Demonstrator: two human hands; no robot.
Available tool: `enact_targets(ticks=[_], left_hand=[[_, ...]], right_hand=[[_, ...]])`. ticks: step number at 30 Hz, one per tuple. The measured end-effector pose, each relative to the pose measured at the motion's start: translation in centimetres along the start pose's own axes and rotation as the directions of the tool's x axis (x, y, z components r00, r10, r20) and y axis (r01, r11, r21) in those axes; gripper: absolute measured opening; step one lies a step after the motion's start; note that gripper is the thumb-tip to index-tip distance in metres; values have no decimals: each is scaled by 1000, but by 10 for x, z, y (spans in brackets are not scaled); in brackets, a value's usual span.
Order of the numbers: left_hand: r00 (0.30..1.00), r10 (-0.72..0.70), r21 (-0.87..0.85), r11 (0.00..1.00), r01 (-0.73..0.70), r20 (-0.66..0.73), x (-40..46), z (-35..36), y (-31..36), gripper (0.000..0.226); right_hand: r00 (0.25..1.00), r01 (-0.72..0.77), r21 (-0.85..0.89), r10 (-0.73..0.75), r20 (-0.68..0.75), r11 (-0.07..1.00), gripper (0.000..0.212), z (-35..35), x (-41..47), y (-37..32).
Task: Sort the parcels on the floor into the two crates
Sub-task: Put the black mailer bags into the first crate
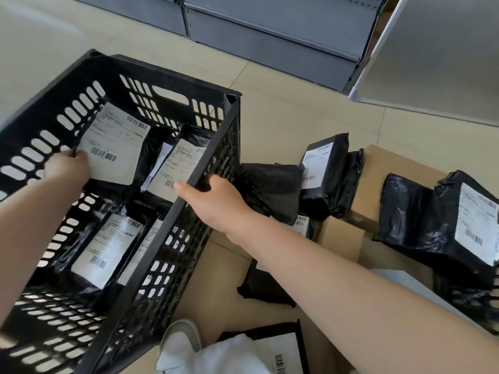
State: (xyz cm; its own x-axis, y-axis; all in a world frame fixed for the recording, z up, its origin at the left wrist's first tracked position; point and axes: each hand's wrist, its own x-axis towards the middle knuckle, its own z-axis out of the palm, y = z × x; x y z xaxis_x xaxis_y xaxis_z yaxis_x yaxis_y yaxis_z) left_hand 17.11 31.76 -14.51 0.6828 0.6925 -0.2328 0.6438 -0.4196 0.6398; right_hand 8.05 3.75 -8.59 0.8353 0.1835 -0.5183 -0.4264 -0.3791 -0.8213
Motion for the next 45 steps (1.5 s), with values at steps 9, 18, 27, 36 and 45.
enact_targets(ticks=[9, 18, 27, 36, 45], left_hand=[[988, 83, 121, 988, -99, 130, -5, 31, -2, 42], [938, 189, 190, 949, -250, 292, -2, 47, -3, 46], [948, 136, 392, 886, -246, 288, 0, 61, -6, 73], [932, 263, 499, 790, -357, 251, -15, 60, 7, 77], [899, 247, -45, 968, -247, 361, -66, 52, 58, 56]], right_hand=[[1000, 14, -11, -14, 15, 1000, 68, 0, 7, 3], [999, 36, 29, -36, 8, 999, 66, 5, 10, 6], [999, 30, 48, -31, 14, 998, 61, 4, 11, 10], [998, 11, -2, -11, 54, 1000, 89, -1, 10, 6], [998, -44, -78, 47, 35, 996, 97, -33, -2, 12]])
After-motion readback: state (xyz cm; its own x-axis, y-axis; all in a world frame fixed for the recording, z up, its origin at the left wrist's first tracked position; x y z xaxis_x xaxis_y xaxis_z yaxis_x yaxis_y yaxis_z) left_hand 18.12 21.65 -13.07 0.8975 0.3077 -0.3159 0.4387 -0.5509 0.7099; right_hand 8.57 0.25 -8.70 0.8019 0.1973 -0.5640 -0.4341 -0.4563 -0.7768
